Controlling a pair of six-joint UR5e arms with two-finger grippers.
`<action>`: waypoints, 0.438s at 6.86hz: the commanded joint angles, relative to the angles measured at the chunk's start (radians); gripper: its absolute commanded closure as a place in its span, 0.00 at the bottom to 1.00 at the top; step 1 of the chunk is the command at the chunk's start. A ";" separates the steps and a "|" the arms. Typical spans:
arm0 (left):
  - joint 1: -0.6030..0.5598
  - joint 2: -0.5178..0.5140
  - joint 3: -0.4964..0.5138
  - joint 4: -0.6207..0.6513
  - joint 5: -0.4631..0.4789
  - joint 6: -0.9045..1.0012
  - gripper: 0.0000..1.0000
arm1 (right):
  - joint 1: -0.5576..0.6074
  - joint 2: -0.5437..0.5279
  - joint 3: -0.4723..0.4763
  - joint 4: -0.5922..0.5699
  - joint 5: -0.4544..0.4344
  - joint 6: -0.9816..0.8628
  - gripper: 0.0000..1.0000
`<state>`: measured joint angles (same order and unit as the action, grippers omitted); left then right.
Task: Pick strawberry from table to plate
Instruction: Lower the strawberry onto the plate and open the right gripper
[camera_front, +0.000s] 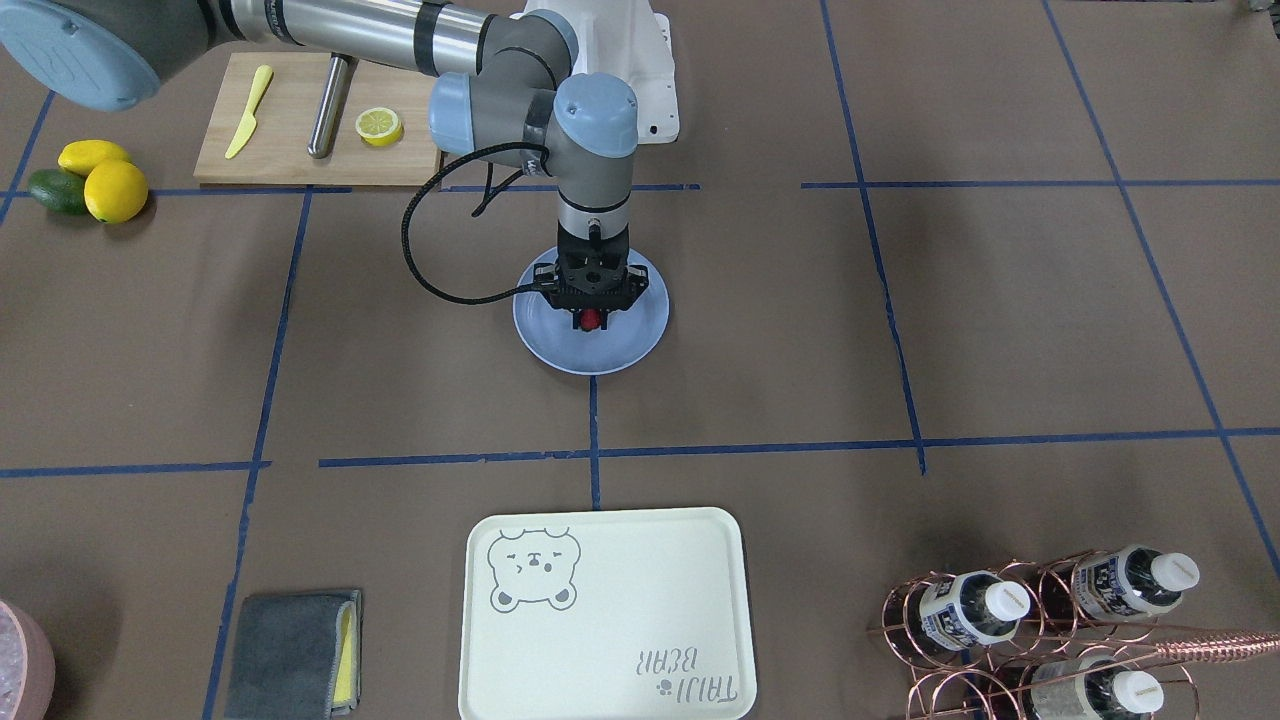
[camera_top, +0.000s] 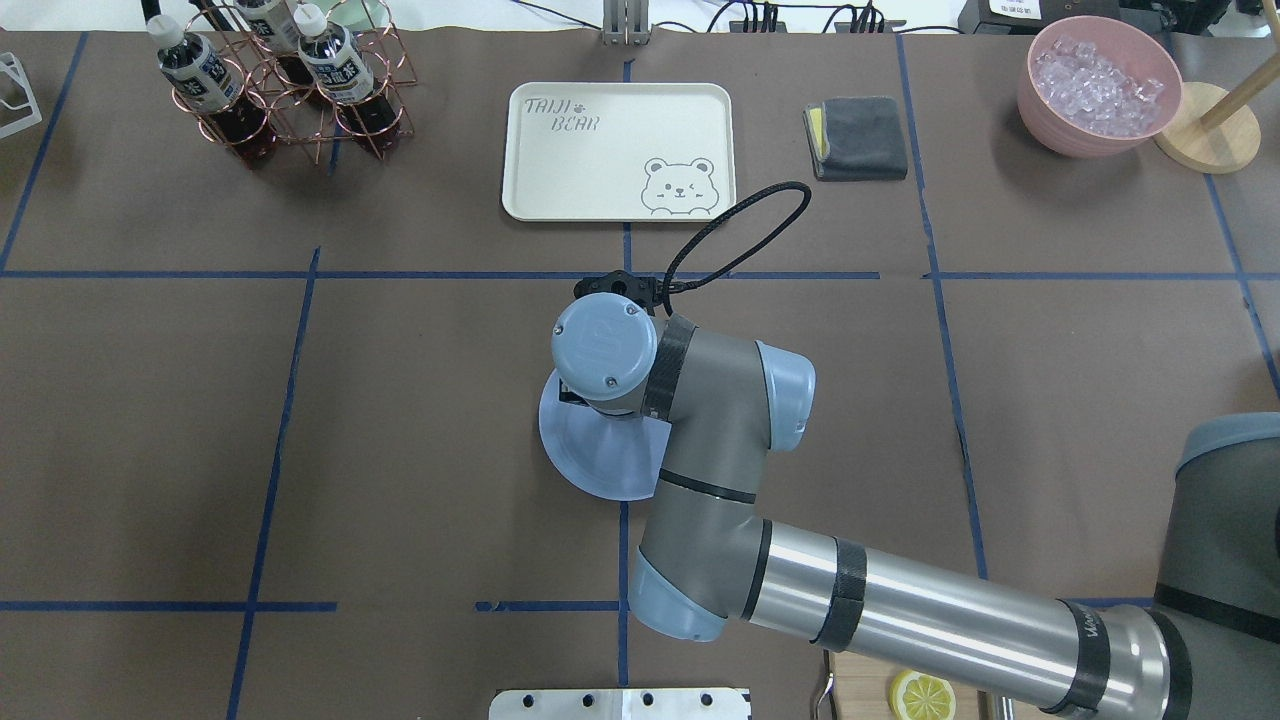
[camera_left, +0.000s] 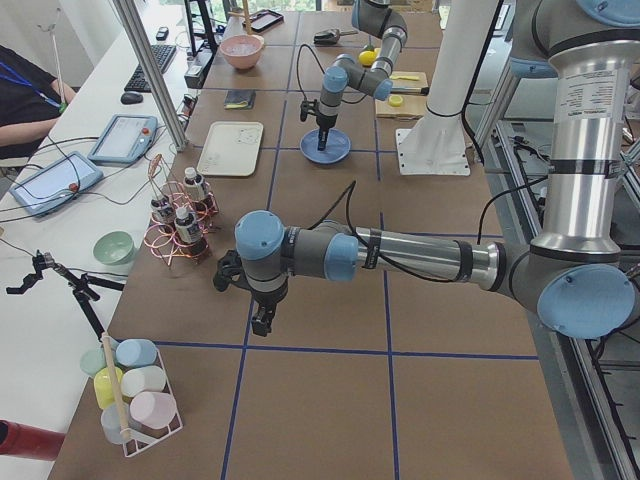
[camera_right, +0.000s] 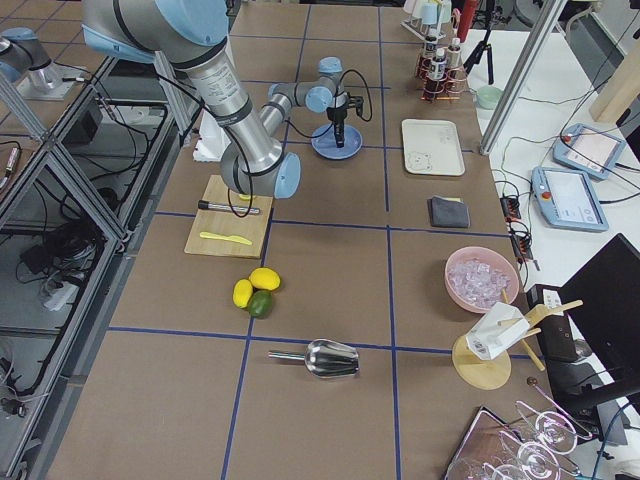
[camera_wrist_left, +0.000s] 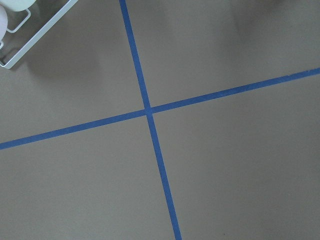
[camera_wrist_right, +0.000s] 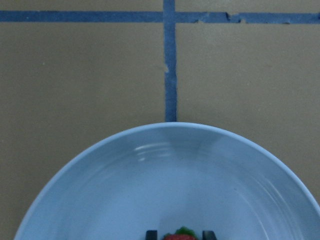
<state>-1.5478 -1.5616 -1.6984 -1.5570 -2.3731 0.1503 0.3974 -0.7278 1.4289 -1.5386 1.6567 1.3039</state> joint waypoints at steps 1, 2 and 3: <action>-0.001 0.000 -0.001 0.000 0.000 0.000 0.00 | 0.000 0.005 0.008 0.002 0.000 0.000 0.00; 0.000 0.000 -0.001 0.000 0.000 0.000 0.00 | 0.001 -0.002 0.042 0.000 0.005 -0.003 0.00; 0.000 0.000 -0.001 0.000 0.000 0.000 0.00 | 0.026 -0.033 0.104 -0.002 0.014 -0.015 0.00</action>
<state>-1.5482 -1.5616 -1.6996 -1.5570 -2.3731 0.1503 0.4041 -0.7354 1.4740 -1.5385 1.6620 1.2989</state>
